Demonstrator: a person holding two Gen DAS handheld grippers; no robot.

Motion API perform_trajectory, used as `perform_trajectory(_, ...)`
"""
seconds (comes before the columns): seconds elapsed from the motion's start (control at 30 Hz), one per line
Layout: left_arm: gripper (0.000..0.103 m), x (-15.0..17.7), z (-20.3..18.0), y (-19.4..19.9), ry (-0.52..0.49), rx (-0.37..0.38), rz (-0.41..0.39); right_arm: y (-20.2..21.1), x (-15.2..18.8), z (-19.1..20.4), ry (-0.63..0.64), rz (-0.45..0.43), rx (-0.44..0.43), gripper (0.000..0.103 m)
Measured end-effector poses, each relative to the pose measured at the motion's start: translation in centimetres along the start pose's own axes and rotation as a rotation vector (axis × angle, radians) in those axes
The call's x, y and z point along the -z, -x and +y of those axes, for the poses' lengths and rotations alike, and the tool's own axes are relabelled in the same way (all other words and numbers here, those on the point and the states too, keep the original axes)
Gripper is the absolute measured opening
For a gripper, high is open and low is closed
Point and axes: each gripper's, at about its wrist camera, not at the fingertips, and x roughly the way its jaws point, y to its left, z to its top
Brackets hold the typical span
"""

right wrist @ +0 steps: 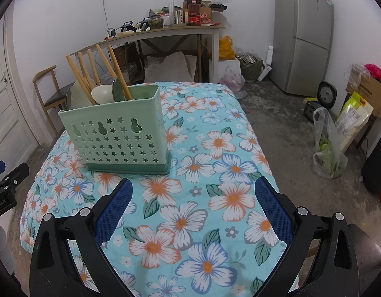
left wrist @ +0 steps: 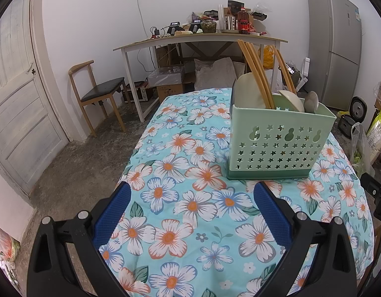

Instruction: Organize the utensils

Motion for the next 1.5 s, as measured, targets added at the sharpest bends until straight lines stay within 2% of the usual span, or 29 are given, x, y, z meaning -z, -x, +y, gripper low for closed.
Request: perform_trajectory(1.5, 0.097, -0.19, -0.42, 0.13, -0.004, 0.008, -0.001, 0.02, 0.02, 0.18, -0.001, 0.000, -0.002, 0.095)
